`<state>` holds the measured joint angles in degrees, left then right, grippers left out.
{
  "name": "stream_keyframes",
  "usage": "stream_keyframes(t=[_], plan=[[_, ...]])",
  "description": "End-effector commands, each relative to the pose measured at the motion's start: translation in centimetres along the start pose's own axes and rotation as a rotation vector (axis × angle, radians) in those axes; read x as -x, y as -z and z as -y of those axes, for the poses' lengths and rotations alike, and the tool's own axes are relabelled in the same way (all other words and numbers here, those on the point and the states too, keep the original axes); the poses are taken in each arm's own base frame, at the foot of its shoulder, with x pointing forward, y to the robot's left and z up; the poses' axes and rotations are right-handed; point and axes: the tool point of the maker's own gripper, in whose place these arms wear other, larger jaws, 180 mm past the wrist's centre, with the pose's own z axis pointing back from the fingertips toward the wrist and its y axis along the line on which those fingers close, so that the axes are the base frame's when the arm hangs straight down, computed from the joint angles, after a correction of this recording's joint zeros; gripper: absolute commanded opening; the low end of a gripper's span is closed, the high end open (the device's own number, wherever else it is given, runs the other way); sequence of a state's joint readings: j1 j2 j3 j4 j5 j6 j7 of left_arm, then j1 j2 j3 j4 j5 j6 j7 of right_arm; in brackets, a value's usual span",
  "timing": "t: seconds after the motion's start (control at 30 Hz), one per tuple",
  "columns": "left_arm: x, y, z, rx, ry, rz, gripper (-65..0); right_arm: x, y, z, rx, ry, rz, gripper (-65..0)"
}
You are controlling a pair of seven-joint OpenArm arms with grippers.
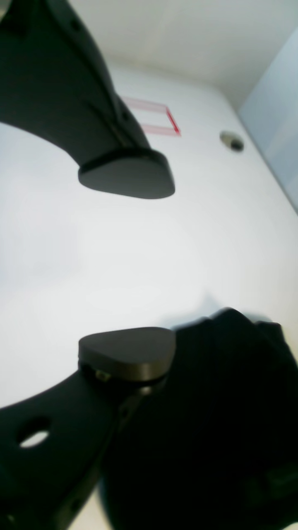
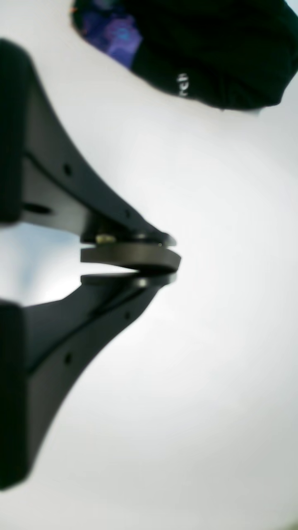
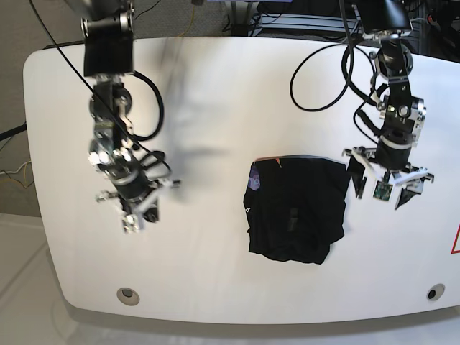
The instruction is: Fold the T-shirt properly
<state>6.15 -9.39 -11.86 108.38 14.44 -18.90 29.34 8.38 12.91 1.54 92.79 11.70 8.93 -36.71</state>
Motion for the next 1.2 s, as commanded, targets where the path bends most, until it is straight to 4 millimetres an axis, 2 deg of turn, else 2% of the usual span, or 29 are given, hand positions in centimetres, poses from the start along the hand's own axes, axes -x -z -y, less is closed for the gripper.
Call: stream_keyframes(t=[0.0, 0.23, 0.47, 0.7, 0.87, 1.17], plan=[[-0.9, -1.0, -1.8, -0.059, 0.014, 0.033, -20.6, -1.9, -2.2, 2.4, 0.06, -0.024, 0.057, -62.6], [1.8, -2.3, -4.9, -0.133, 0.003, -0.028, -20.6, 0.3, -6.8, 5.6, 0.152, -0.035, 0.01, -62.6], [4.9, -4.0, -8.3, -0.181, -0.004, -0.107, -20.6, 3.9, -10.7, 8.6, 0.244, -0.029, -0.058, -62.6], [8.0, -6.8, -12.6, -0.276, -0.016, -0.19, -20.6, 7.8, -14.6, 13.0, 0.356, -0.015, -0.148, -62.6], [10.0, -8.7, -15.2, -0.352, 0.015, -0.271, -20.6, 9.5, -17.9, 16.3, 0.446, -0.013, -0.192, -62.6], [13.4, -12.4, -18.2, -0.446, 0.016, -0.392, -20.6, 11.2, -24.4, 21.7, 0.626, -0.002, -0.246, -62.6]])
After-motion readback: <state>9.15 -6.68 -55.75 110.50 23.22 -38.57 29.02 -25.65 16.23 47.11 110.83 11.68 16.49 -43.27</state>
